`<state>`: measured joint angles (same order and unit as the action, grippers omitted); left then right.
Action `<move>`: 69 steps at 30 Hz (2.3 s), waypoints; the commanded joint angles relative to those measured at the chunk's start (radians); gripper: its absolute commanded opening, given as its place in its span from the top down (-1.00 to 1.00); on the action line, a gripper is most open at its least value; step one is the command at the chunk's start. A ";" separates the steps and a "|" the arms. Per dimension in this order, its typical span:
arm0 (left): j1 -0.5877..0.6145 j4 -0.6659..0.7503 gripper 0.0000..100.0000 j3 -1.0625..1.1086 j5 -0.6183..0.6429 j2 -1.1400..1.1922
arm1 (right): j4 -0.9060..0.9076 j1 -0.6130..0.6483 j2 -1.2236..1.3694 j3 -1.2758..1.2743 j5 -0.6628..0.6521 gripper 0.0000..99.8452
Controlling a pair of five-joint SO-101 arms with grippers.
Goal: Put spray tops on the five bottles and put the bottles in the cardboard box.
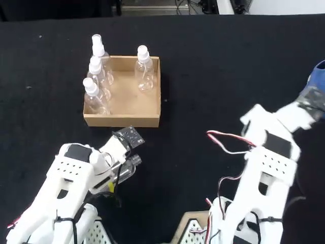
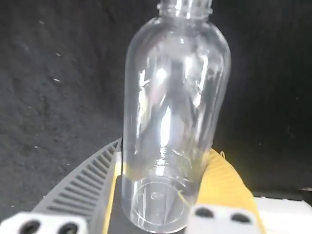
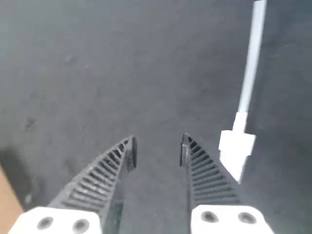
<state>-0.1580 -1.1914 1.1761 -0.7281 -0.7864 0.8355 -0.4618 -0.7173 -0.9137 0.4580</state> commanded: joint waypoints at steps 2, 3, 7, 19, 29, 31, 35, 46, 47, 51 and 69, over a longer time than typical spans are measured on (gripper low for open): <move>-0.134 0.023 0.94 -0.056 0.009 0.002 | 0.023 -0.107 -0.038 0.079 -0.068 0.74; -0.163 0.041 0.94 -0.050 0.011 0.002 | 0.034 -0.097 -0.038 0.091 -0.149 0.74; -0.209 0.089 0.94 -0.047 0.092 0.002 | 0.132 -0.031 -0.030 0.128 -0.611 0.74; -0.306 0.097 0.94 -0.028 0.229 -0.009 | 0.316 -0.233 -0.018 0.131 -1.966 0.74; -0.306 0.097 0.94 -0.030 0.230 -0.009 | 0.120 -0.278 0.117 0.050 -2.291 0.55; -0.305 0.097 0.94 -0.030 0.230 -0.009 | 0.158 -0.279 0.151 0.051 -2.435 0.54; -0.300 0.095 0.94 -0.028 0.230 -0.009 | 0.164 -0.278 0.205 0.053 -2.607 0.54; -0.297 0.095 0.94 -0.028 0.230 -0.009 | -0.029 -0.275 0.449 0.056 -2.677 0.54; -0.297 0.095 0.94 -0.028 0.230 -0.009 | -0.055 -0.273 0.476 0.056 -2.676 0.55; -0.297 0.095 0.94 -0.028 0.230 -0.009 | -0.135 -0.270 0.555 0.058 -2.674 0.55; -0.297 0.095 0.94 -0.013 0.230 -0.009 | -0.104 -0.201 0.572 0.180 -1.438 0.97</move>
<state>-0.4542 -1.1086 1.1715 -0.5040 -0.7864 0.7142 -0.6582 -0.1450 -0.8401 -1.5029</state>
